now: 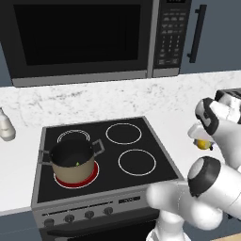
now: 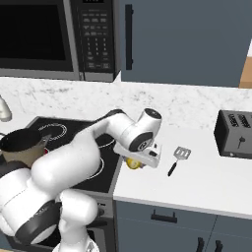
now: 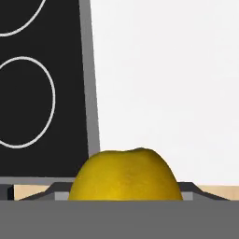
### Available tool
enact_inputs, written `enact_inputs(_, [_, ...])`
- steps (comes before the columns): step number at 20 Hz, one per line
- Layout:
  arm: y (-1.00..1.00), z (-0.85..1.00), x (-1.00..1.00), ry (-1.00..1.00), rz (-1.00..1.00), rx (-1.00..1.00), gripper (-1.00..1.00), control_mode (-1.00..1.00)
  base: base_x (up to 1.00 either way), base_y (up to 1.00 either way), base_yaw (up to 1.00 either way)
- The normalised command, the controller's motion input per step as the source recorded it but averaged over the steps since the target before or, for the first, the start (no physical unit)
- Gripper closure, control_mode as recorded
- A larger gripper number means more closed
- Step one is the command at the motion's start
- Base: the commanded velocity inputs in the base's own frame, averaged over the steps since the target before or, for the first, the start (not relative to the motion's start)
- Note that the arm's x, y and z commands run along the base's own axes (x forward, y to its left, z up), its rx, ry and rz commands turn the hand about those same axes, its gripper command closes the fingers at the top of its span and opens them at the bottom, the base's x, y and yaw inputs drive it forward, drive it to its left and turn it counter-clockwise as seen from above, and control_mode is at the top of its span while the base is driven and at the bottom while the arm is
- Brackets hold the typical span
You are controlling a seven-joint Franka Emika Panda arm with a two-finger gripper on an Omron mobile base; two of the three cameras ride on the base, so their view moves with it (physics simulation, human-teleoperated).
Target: Put the lemon and lemon wedge in the pot. Retrieve the spatula and lightly stir the vegetables in the pot.
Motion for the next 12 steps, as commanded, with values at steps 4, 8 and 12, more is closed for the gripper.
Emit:
enact_inputs(4, [1.0, 0.77, -0.04, 0.0, 0.12, 0.0, 1.0, -1.0, 0.0, 0.0, 0.0])
enact_inputs(8, [1.0, 0.55, 0.0, 0.01, 0.14, 0.0, 1.0, -1.0, 0.0, 0.0, 0.0])
enact_inputs(12, [1.0, 0.42, -0.02, 0.02, 0.15, 0.0, 1.0, -1.0, 0.0, 0.0, 0.0])
